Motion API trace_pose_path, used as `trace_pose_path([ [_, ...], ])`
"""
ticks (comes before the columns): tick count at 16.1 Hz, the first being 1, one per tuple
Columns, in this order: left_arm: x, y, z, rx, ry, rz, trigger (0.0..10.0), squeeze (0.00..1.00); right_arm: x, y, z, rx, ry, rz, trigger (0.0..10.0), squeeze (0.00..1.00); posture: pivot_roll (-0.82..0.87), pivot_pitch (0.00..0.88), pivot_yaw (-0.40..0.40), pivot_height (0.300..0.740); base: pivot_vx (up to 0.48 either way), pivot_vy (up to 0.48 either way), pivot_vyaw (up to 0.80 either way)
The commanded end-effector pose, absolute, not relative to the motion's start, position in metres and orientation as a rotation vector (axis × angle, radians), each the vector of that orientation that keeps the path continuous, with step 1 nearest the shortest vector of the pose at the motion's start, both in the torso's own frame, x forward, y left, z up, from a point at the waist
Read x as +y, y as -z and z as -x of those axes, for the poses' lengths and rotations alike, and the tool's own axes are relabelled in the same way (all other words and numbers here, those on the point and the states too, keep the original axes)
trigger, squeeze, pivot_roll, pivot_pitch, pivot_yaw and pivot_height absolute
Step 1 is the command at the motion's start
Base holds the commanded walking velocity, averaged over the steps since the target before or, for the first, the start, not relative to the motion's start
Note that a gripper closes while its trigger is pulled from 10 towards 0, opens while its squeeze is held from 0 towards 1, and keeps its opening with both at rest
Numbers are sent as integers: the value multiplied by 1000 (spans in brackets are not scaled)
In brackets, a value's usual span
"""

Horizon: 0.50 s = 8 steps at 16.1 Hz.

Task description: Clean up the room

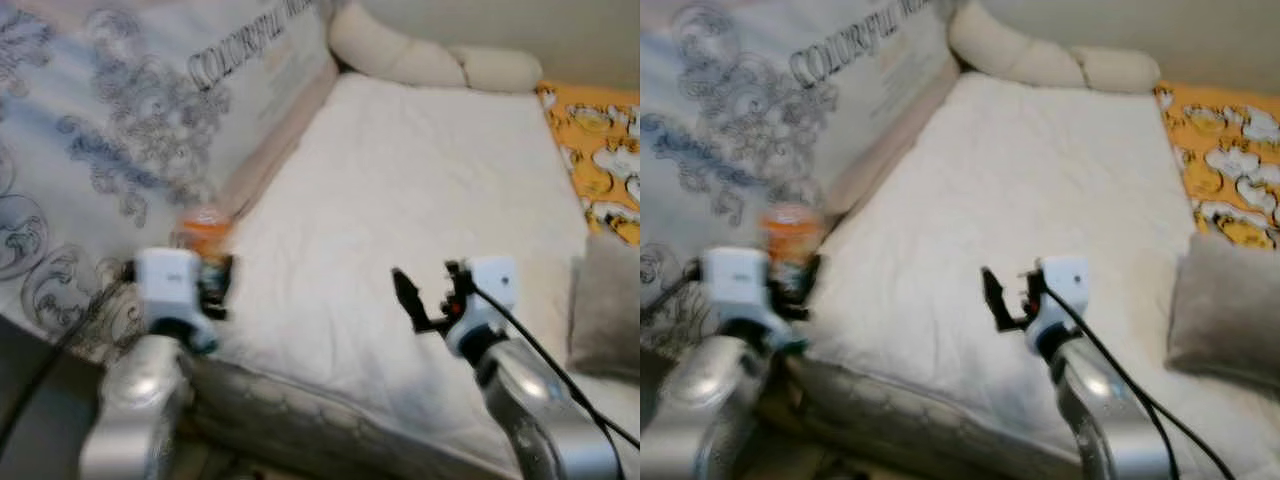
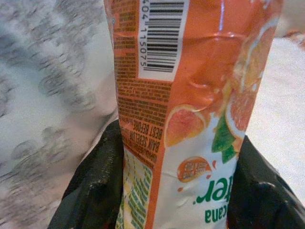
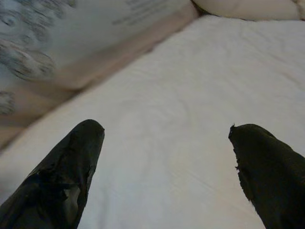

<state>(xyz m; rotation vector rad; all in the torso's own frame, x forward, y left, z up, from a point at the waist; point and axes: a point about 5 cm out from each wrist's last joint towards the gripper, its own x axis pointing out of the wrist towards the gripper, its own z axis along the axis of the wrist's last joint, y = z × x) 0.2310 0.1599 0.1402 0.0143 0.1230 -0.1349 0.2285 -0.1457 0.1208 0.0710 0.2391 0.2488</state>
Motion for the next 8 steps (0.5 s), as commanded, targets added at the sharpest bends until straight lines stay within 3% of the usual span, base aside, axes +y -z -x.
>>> trace_pose_path([
  [1, 166, -145, -228, 118, 113, -11, 10000, 0, -140, -123, -229, 226, -279, -76, 10000, 0, 45, 0, 11, 740, 0, -304, 800],
  [5, 167, -145, -222, 137, 118, -14, 10000, 0, -141, -119, -227, 247, -293, -11, 10000, 0, 48, 0, 5, 740, 0, 0, 800],
  [8, 173, -138, -217, 194, 51, -30, 10000, 0, -146, -121, -231, 233, -313, -83, 10000, 0, 47, 0, -7, 740, 0, 0, 800],
])
